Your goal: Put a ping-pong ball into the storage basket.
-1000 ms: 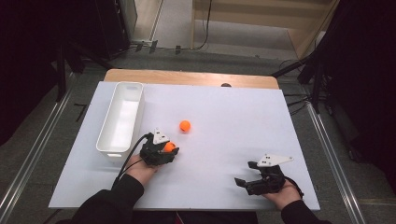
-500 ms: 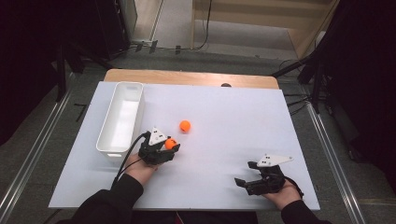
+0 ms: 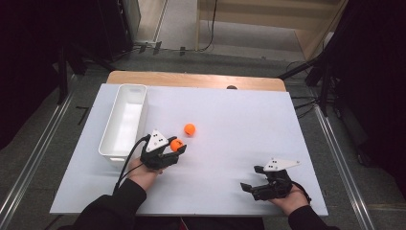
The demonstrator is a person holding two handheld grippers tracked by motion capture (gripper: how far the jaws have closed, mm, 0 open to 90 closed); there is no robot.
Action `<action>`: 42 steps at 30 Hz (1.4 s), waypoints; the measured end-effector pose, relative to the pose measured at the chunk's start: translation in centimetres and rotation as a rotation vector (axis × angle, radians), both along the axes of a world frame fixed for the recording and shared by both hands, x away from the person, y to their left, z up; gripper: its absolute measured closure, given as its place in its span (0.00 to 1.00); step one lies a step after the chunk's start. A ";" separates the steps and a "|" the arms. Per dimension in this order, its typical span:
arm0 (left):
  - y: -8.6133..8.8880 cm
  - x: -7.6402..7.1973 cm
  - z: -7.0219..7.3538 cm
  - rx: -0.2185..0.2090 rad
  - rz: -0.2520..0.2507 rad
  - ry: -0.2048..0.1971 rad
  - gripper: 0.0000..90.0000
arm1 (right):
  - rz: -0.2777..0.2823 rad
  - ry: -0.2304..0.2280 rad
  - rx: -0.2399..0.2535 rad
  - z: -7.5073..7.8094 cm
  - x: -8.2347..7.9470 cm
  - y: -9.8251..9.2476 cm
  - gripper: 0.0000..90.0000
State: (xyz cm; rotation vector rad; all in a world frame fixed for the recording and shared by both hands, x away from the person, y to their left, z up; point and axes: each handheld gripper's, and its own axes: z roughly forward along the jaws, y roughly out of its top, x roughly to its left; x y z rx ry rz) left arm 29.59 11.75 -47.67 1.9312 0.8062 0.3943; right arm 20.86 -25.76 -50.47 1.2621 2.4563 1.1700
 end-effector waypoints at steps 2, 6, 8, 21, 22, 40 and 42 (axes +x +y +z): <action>0.1 0.0 0.2 -0.029 -0.007 -0.007 0.56 | 0.000 0.000 0.000 0.0 0.0 0.0 0.13; 0.4 -0.2 0.6 -0.070 -0.020 0.009 0.56 | 0.004 -0.001 0.000 0.0 0.0 0.0 0.13; 0.5 -0.3 0.8 -0.059 -0.028 0.003 0.56 | 0.005 -0.001 0.000 0.0 0.0 0.0 0.13; 0.3 -0.4 1.2 -0.027 -0.067 0.043 0.56 | 0.010 0.001 -0.002 0.0 0.0 0.1 0.13; 0.3 -0.3 1.2 -0.022 -0.079 0.053 0.56 | 0.010 0.001 -0.002 0.0 0.0 0.1 0.13; 2.4 0.1 3.1 -0.006 -0.151 0.132 0.56 | 0.013 0.002 -0.006 0.0 0.0 0.1 0.13; 2.6 0.1 3.2 -0.006 -0.149 0.138 0.56 | 0.015 0.001 -0.007 0.0 0.0 0.1 0.13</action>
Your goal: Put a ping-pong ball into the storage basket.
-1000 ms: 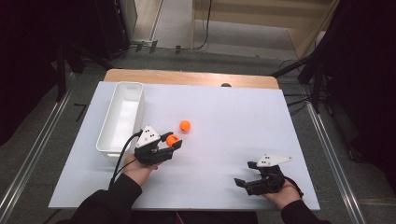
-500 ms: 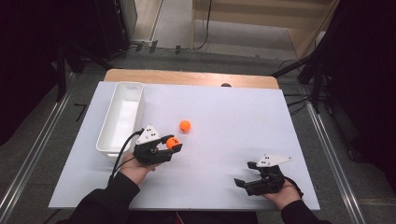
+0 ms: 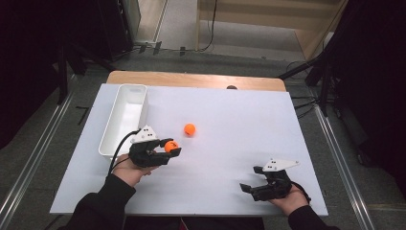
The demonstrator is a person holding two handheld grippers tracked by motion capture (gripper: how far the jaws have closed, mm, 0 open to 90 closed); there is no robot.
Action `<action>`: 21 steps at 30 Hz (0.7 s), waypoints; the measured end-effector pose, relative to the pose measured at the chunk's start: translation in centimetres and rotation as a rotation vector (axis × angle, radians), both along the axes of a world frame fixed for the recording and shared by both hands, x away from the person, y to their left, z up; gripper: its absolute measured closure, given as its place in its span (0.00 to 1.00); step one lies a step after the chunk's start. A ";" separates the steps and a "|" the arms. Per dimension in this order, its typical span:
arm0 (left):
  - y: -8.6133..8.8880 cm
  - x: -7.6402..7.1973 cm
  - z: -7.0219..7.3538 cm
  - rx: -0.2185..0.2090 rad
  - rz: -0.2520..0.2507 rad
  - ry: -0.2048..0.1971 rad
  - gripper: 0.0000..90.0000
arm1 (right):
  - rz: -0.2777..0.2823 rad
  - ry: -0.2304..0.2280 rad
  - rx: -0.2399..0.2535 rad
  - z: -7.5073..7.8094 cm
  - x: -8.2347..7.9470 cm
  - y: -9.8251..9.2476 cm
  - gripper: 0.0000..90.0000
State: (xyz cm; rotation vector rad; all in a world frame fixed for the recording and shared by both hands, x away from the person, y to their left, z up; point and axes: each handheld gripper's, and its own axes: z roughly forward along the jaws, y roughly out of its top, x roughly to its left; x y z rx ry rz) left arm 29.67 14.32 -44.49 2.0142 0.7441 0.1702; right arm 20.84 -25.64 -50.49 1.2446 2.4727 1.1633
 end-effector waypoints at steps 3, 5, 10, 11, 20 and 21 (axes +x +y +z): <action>0.3 -0.1 0.2 0.009 -0.004 -0.002 0.56 | -0.001 0.004 0.001 0.0 0.0 0.0 0.13; 0.4 -0.1 0.4 0.010 -0.001 -0.004 0.56 | -0.002 0.004 0.001 0.0 0.0 0.0 0.13; 0.6 -0.1 0.7 0.014 0.009 -0.007 0.56 | 0.001 0.000 -0.001 0.0 0.0 0.0 0.13; 0.6 -0.1 0.7 0.016 0.010 -0.007 0.56 | 0.001 0.000 -0.001 0.0 0.0 0.0 0.13; 0.6 0.0 1.4 0.030 0.004 0.000 0.56 | 0.001 0.006 0.000 0.0 0.0 0.0 0.13; 0.7 0.0 1.5 0.030 0.008 0.000 0.56 | 0.001 0.006 -0.001 0.0 0.0 0.0 0.13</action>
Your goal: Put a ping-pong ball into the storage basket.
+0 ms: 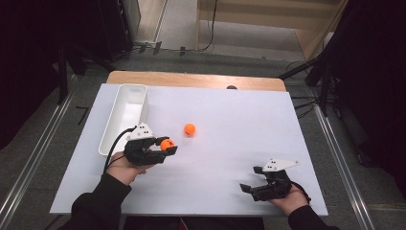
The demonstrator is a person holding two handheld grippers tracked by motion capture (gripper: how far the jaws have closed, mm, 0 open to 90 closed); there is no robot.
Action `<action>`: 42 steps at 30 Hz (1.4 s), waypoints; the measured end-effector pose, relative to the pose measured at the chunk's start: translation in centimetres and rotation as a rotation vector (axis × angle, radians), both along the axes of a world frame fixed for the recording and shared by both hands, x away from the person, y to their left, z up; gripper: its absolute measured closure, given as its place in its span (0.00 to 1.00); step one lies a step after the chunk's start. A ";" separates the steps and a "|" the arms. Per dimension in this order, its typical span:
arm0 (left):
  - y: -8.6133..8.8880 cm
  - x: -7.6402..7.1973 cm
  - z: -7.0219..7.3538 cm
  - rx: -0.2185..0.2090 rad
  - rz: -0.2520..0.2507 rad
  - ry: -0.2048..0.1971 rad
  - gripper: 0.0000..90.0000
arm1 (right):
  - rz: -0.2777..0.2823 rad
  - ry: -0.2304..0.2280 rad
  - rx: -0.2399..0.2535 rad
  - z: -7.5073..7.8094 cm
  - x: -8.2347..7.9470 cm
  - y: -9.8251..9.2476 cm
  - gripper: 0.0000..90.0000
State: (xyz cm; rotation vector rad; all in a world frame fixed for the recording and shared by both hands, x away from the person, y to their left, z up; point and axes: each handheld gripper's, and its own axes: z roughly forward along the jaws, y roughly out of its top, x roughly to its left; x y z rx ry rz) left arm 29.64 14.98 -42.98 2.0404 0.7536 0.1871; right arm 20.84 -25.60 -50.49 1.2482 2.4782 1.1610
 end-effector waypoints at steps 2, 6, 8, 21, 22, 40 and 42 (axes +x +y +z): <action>0.1 0.0 0.2 0.002 -0.001 0.004 0.56 | 0.002 0.000 0.000 0.0 0.0 0.0 0.13; 0.2 0.0 0.4 0.003 -0.006 0.010 0.56 | 0.000 0.000 0.000 0.0 0.0 0.0 0.13; 0.2 0.0 0.6 0.009 -0.003 0.010 0.56 | 0.000 0.000 0.000 0.0 0.0 0.0 0.13; 0.6 0.2 1.6 0.028 0.006 0.026 0.56 | 0.000 -0.001 -0.004 -0.1 0.0 0.0 0.13; 0.6 0.2 1.7 0.032 0.006 0.028 0.56 | 0.001 0.000 -0.005 0.0 0.0 0.0 0.13; 1.5 0.3 3.0 0.051 0.023 0.038 0.56 | 0.001 0.000 -0.006 -0.1 0.0 -0.1 0.13; 1.6 0.4 3.1 0.049 0.028 0.038 0.56 | 0.001 0.000 -0.006 -0.1 0.0 -0.1 0.13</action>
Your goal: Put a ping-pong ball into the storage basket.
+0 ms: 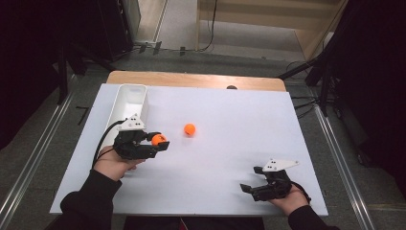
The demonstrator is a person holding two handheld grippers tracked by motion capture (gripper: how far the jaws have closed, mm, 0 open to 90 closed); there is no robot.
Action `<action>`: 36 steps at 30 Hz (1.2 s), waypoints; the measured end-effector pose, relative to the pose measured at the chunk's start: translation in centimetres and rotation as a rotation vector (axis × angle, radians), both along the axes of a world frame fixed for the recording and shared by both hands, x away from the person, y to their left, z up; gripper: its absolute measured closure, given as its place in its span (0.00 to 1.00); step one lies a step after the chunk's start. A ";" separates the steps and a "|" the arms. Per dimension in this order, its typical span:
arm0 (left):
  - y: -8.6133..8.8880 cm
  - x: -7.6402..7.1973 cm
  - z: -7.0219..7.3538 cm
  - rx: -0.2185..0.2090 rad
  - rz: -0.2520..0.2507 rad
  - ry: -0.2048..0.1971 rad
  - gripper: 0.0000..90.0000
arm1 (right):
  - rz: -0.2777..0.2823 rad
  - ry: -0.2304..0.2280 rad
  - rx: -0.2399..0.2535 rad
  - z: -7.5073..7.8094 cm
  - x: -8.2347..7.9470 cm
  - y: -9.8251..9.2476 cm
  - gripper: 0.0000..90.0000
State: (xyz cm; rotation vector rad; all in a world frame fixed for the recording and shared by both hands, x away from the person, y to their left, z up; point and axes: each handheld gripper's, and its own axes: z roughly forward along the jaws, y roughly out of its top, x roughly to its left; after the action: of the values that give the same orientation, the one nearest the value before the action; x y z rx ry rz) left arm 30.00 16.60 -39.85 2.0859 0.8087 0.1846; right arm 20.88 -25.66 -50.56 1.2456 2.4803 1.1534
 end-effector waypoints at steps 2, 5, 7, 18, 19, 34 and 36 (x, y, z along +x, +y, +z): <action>0.2 0.1 0.2 -0.003 0.007 -0.004 0.56 | -0.001 0.000 -0.001 0.0 0.0 0.0 0.13; 0.6 0.1 0.4 -0.004 0.019 -0.004 0.56 | -0.002 0.004 0.002 0.0 0.0 0.0 0.13; 0.8 0.2 0.5 -0.001 0.027 -0.008 0.56 | -0.003 0.003 0.002 0.0 0.0 0.0 0.13; 1.9 0.4 1.1 0.005 0.090 -0.036 0.56 | -0.006 0.000 0.001 0.0 0.0 0.0 0.13; 1.9 0.4 1.1 0.004 0.100 -0.035 0.56 | -0.004 0.000 0.000 0.0 0.0 -0.1 0.13; 3.5 0.9 1.7 0.001 0.277 -0.103 0.56 | -0.006 0.003 -0.001 0.0 -0.1 -0.1 0.13; 3.6 1.0 1.6 0.008 0.300 -0.109 0.56 | -0.004 0.000 -0.001 0.0 0.0 -0.1 0.13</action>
State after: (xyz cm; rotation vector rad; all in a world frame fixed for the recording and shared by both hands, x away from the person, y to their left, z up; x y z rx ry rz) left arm 30.96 20.21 -38.21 1.9346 1.0521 0.4599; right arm 20.84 -25.71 -50.55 1.2496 2.4775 1.1511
